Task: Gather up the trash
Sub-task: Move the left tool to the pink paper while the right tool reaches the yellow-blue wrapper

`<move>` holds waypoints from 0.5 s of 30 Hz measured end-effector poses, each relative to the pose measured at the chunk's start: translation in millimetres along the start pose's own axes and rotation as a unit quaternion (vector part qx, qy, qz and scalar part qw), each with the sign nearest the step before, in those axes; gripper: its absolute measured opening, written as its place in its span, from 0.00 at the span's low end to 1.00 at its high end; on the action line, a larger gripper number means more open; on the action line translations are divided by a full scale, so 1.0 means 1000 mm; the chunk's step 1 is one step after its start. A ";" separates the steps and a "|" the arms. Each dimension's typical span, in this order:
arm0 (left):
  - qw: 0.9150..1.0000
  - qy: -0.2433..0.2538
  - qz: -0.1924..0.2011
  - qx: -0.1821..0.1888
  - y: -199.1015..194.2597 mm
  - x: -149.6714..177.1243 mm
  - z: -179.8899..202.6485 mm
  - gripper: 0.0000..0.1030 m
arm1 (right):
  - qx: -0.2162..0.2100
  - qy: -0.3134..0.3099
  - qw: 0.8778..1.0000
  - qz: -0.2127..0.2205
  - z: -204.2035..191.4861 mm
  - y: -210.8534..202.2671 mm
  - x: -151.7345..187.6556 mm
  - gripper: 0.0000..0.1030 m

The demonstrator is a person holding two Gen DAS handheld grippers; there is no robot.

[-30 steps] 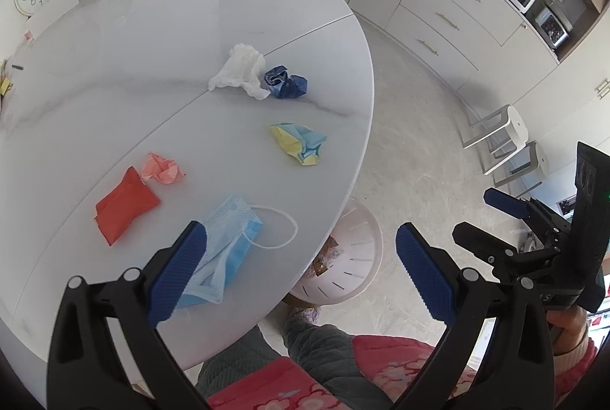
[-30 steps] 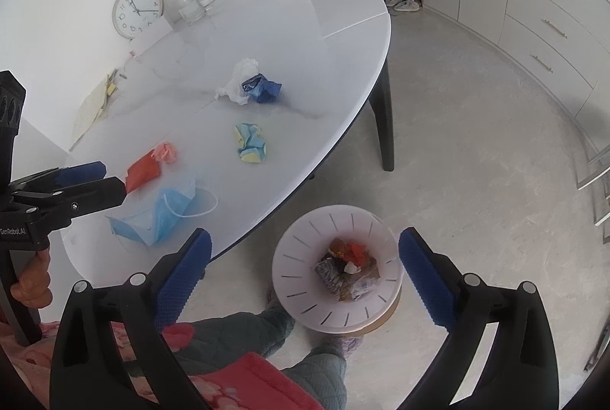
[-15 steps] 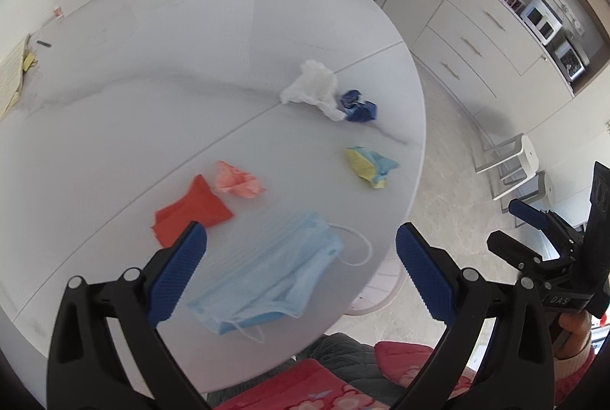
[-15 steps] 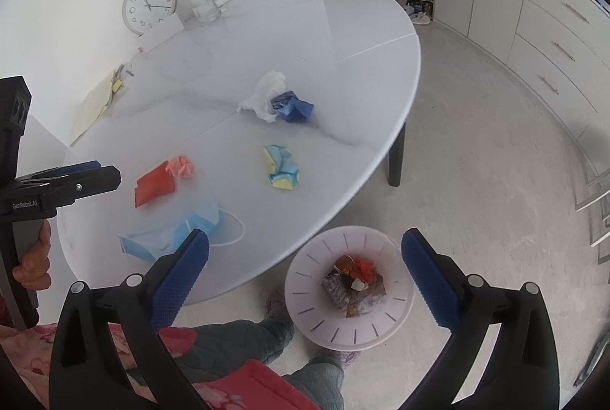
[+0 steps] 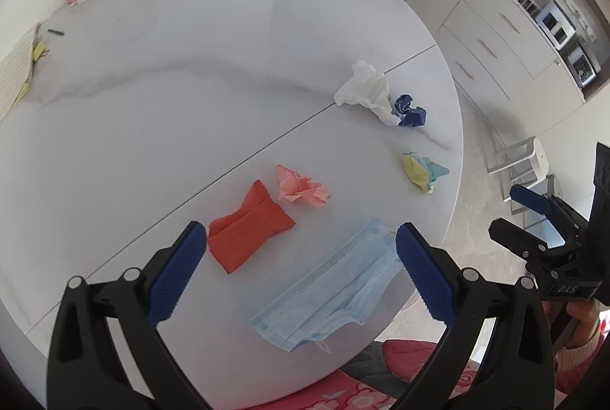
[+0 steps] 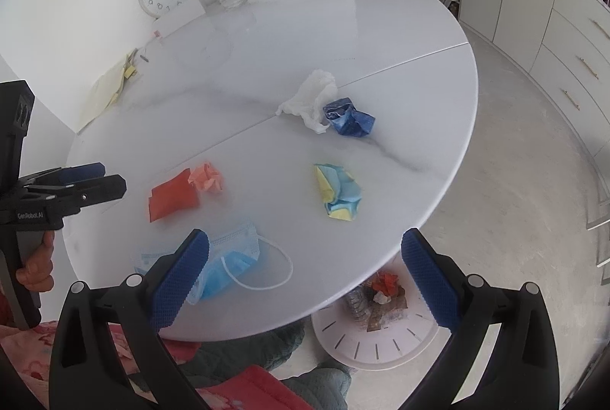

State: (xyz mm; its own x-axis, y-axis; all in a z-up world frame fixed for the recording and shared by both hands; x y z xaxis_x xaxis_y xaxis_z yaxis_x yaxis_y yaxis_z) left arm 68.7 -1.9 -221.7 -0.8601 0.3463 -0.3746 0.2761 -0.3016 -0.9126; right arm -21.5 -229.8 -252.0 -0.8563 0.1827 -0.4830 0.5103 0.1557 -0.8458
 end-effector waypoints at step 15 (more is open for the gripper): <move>0.997 0.046 -0.061 -0.004 0.090 -0.018 0.016 0.86 | 0.018 0.016 1.000 -0.018 0.023 0.029 -0.016 0.97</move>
State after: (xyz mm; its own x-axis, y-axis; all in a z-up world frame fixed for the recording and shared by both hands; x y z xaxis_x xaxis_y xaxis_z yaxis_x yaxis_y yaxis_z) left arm 102.1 -49.6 -294.4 -0.8447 0.4604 -0.2731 0.1747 -0.2450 -0.9536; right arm 5.3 -251.0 -274.4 -0.8712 0.2077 -0.4448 0.4749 0.1271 -0.8708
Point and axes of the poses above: each gripper's, at about its wrist camera, not at the fingertips, and y roughly the way its jaws point, z to its right, x to its underside, the point moved 8 cm from there along y, roughly the way its jaws point, and after that the axes turned 2 degrees about y, right-handed, at the moved point
